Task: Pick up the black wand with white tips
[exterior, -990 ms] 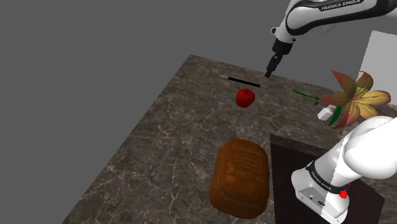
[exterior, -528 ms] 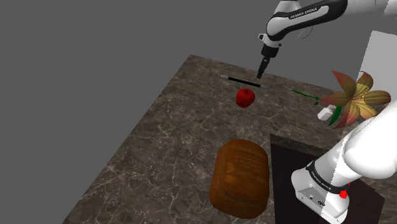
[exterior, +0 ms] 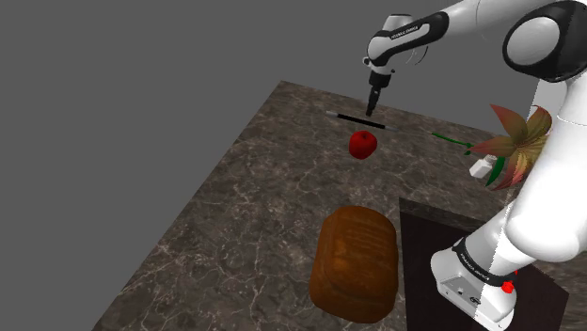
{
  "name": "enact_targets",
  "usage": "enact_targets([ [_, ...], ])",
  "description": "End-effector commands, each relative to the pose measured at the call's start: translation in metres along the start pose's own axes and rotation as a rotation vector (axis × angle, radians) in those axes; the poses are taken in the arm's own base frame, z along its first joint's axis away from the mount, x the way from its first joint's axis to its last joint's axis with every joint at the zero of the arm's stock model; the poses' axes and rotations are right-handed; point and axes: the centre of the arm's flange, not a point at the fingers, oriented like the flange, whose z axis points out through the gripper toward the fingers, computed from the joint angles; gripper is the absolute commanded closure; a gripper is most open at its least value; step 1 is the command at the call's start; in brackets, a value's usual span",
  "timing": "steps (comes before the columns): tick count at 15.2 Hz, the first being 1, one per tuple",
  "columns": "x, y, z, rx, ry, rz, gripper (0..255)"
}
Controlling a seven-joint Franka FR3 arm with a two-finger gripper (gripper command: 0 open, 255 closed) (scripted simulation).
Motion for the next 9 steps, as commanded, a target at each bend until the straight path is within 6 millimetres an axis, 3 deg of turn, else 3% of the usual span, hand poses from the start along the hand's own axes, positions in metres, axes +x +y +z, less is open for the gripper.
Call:
enact_targets([
  [1,0.011,0.017,0.018,0.001,-0.006,-0.041,0],
  [2,0.018,0.026,0.025,0.0,-0.008,-0.061,0],
  [9,0.021,0.028,0.058,0.0,-0.008,-0.063,0],
])
